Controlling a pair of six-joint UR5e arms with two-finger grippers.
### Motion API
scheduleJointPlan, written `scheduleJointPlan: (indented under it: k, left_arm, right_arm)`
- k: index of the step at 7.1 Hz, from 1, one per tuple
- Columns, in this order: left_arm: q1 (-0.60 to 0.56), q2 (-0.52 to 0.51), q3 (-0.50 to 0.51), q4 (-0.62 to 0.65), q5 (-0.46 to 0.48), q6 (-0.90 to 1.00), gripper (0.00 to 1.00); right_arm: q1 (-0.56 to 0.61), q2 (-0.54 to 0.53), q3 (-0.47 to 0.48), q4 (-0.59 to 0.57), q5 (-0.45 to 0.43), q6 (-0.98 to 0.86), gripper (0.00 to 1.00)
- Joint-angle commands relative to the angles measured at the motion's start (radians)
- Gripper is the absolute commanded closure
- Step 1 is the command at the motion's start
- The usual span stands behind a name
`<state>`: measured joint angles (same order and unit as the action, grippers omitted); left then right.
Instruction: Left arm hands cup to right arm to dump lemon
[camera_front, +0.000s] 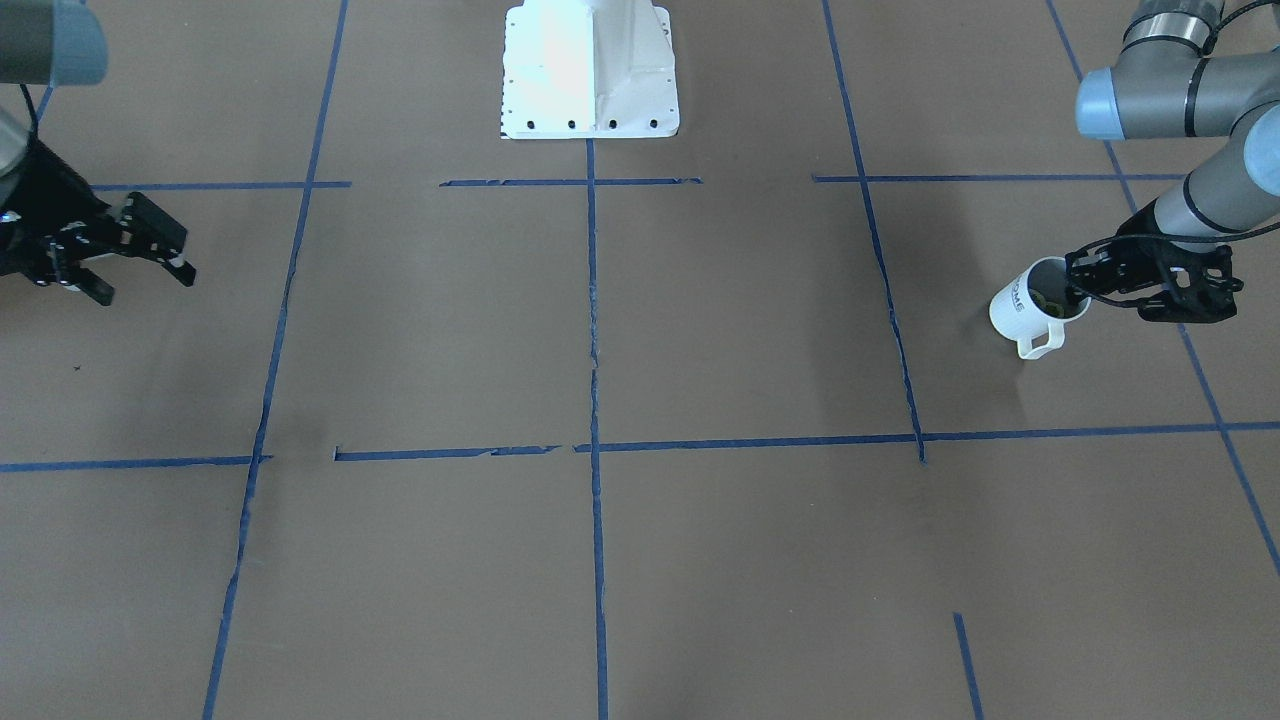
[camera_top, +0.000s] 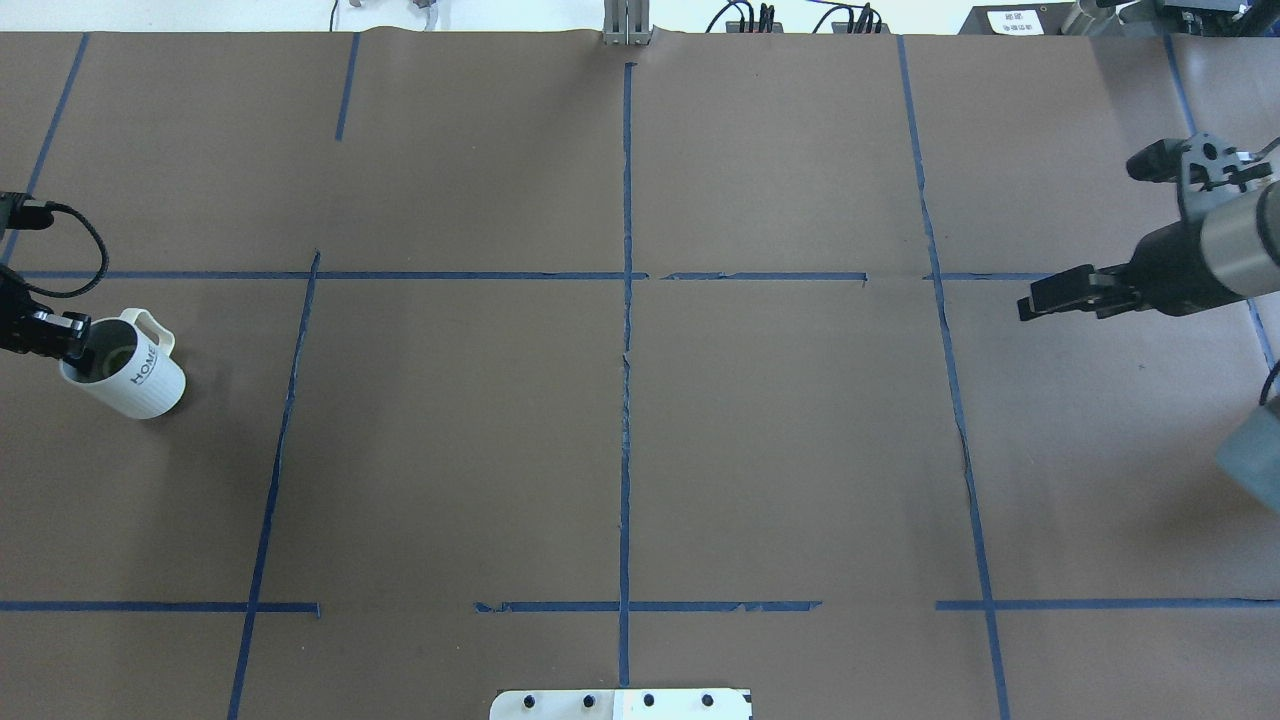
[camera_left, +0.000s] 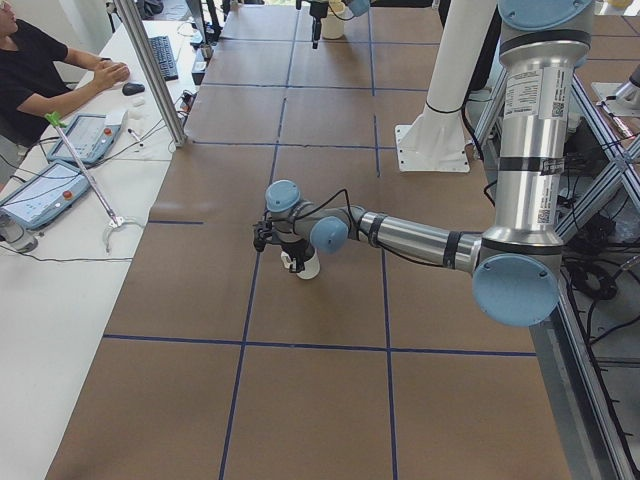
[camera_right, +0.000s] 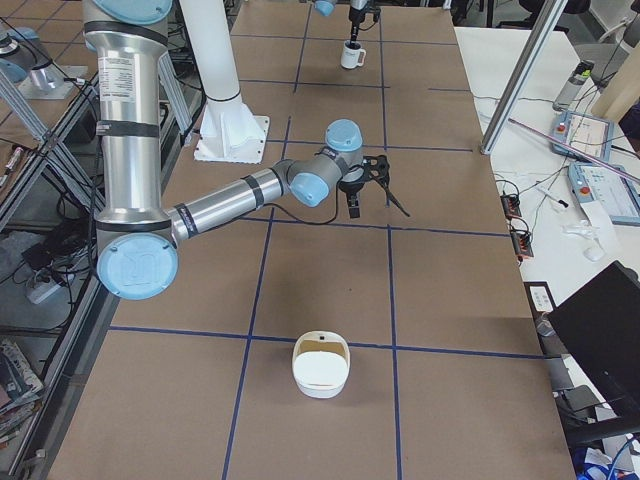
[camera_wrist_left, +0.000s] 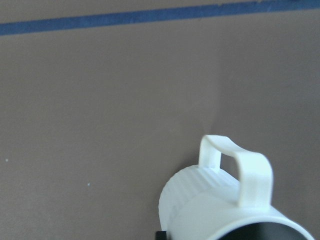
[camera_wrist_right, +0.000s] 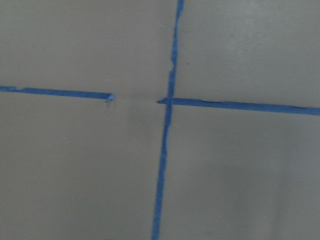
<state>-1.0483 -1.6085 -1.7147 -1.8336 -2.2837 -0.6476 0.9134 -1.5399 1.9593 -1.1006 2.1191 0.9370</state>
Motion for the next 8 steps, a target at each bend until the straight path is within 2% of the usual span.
scheduleJointPlan:
  k: [1,2,3,4,6,7,8]
  left_arm:
    - [0.007,-0.17,-0.02,0.08,0.0,-0.163,1.0]
    - [0.013,-0.309,-0.049,0.241,0.001,-0.196,1.0]
    - [0.058,-0.446,-0.075,0.404,0.006,-0.272,1.0]
    - [0.103,-0.549,-0.069,0.448,0.006,-0.37,1.0]
    - [0.164,-0.646,-0.051,0.45,0.006,-0.536,1.0]
    - [0.197,-0.677,-0.048,0.45,0.012,-0.588,1.0]
    - [0.264,-0.715,-0.039,0.45,0.063,-0.648,1.0]
  right_arm:
    - [-0.215,0.13,0.025,0.041,-0.268,0.181,0.0]
    - [-0.311,0.16,0.061,0.041,-0.403,0.184,0.0]
    - [-0.438,0.215,0.073,0.039,-0.601,0.184,0.0]
    - [-0.549,0.252,0.072,0.038,-0.798,0.183,0.0]
    - [-0.666,0.3,0.064,0.041,-1.01,0.126,0.0]
    - [-0.723,0.341,0.058,0.041,-1.131,0.009,0.0]
    - [-0.781,0.348,0.038,0.041,-1.295,-0.051,0.0]
